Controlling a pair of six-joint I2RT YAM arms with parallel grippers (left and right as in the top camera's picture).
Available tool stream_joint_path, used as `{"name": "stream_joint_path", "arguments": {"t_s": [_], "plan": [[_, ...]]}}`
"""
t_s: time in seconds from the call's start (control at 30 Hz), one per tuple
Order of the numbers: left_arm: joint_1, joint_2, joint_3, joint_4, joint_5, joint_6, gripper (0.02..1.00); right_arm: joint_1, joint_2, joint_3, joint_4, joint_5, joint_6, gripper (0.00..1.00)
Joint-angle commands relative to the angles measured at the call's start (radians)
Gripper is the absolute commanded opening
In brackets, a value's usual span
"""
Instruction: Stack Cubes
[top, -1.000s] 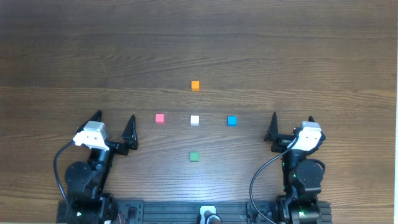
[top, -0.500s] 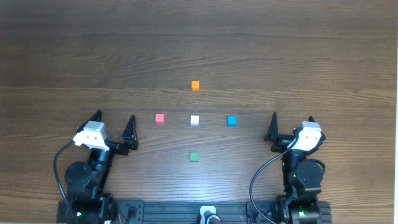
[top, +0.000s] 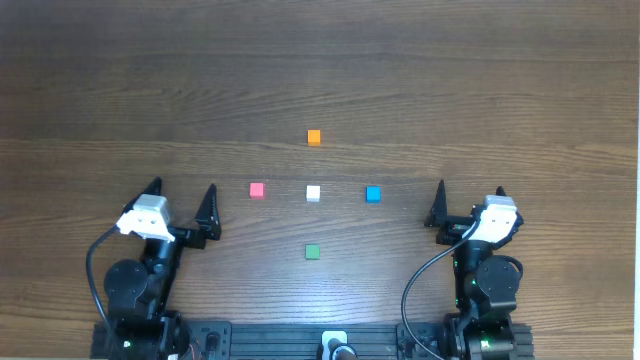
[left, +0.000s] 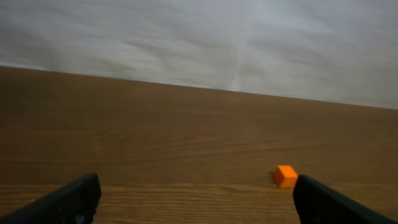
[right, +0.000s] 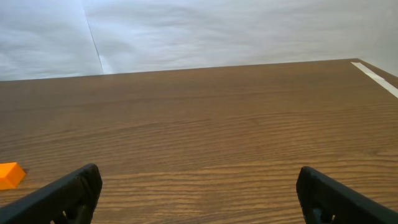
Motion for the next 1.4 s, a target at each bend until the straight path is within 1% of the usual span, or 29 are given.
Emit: {"name": "stream_joint_path", "arguments": {"t_s": [0.03,0.1,0.2,0.37,0.53,0.6,0.87,1.07,1.17,1.3,1.4], "plan": [[-0.003,-0.007,-0.006,-0.002,-0.039,0.015,1.000,-0.008,-0.008,-0.007,-0.002,-0.011,0.003,0.991],[-0.004,-0.007,-0.006,-0.003,-0.037,0.014,1.000,-0.008,-0.008,-0.007,-0.002,-0.011,0.003,0.993],[-0.003,-0.007,-0.006,0.003,-0.008,0.007,0.998,-0.008,-0.008,-0.007,-0.002,-0.011,0.003,0.991],[-0.004,-0.007,0.007,-0.010,-0.009,-0.036,0.998,-0.008,-0.008,-0.007,-0.002,-0.011,0.003,0.993],[-0.018,-0.003,0.090,-0.129,-0.025,-0.072,0.998,-0.008,-0.008,-0.007,-0.002,-0.011,0.003,0.991],[-0.019,0.051,0.183,-0.208,-0.027,-0.092,0.998,-0.008,-0.008,-0.007,-0.002,-0.011,0.003,0.993],[-0.032,0.574,0.514,-0.262,0.082,-0.135,0.998,-0.008,-0.008,-0.007,-0.002,-0.011,0.003,0.991],[-0.127,0.973,0.734,-0.319,0.084,-0.144,0.998,-0.008,-0.008,-0.007,-0.002,-0.011,0.003,0.993],[-0.183,1.105,0.780,-0.320,0.069,-0.149,0.998,-0.008,-0.008,-0.007,-0.002,-0.011,0.003,0.993],[-0.276,1.277,0.790,-0.320,-0.023,-0.231,0.998,-0.008,-0.008,-0.007,-0.002,-0.011,0.003,0.991],[-0.317,1.354,0.790,-0.319,-0.060,-0.256,0.998,-0.008,-0.008,-0.007,-0.002,-0.011,0.003,0.991]]}}
